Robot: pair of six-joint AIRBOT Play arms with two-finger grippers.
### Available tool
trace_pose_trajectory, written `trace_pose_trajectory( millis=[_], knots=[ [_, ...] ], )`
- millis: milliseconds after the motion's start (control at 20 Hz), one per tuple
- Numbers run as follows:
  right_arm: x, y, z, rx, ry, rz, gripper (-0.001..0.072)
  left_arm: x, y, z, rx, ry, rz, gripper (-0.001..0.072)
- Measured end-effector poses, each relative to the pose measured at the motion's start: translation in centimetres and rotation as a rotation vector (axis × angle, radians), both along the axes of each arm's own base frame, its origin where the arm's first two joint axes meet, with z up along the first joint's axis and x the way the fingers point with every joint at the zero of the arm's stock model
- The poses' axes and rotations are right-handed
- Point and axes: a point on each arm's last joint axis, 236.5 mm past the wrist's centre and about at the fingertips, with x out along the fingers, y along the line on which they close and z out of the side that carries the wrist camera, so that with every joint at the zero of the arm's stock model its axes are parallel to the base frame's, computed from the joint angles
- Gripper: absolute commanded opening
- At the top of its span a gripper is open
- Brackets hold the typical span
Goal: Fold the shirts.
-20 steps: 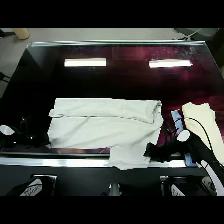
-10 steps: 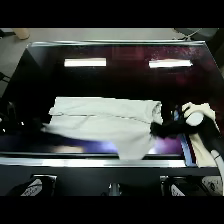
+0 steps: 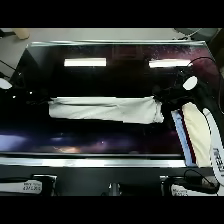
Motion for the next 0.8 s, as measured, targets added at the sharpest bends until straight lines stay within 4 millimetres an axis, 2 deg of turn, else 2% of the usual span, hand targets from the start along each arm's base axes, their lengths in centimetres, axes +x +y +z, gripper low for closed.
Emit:
trace_pose_trajectory(
  millis=[50,100,150,200,250,350,450,600,800],
  knots=[
    [0.8,-0.1,-0.4,0.002,-0.006,-0.016,0.0030,0.9,-0.1,-0.8,-0.007,0.014,0.002,0.0029],
    [1.6,-0.3,-0.9,0.005,-0.008,-0.037,0.0034,1.3,-0.3,-1.7,-0.015,0.035,0.005,0.0066],
    [2.1,-0.4,-1.7,0.008,0.001,-0.053,0.0111,1.8,-0.5,-2.7,-0.024,0.057,0.011,0.0299],
    [2.3,-0.5,-2.6,0.006,0.017,-0.061,0.0352,2.0,-0.7,-3.7,-0.032,0.082,0.018,0.0622],
    [2.4,-0.6,-3.3,0.008,0.030,-0.068,0.0709,2.0,-0.9,-4.6,-0.042,0.106,0.023,0.0720],
    [2.2,-0.6,-4.0,0.004,0.054,-0.056,0.0720,2.2,-1.1,-5.1,-0.058,0.126,0.030,0.0720],
    [1.3,-1.4,-4.3,-0.022,0.091,-0.016,0.0720,2.4,-0.7,-4.5,-0.063,0.115,0.043,0.0720],
    [-1.6,-4.2,-5.4,-0.061,0.211,0.017,0.0720,2.6,0.5,-2.1,-0.052,0.067,0.064,0.0720],
    [-4.4,-4.7,-7.1,-0.041,0.339,0.082,0.0720,2.7,0.4,1.0,-0.040,0.005,0.057,0.0720]
  ],
)
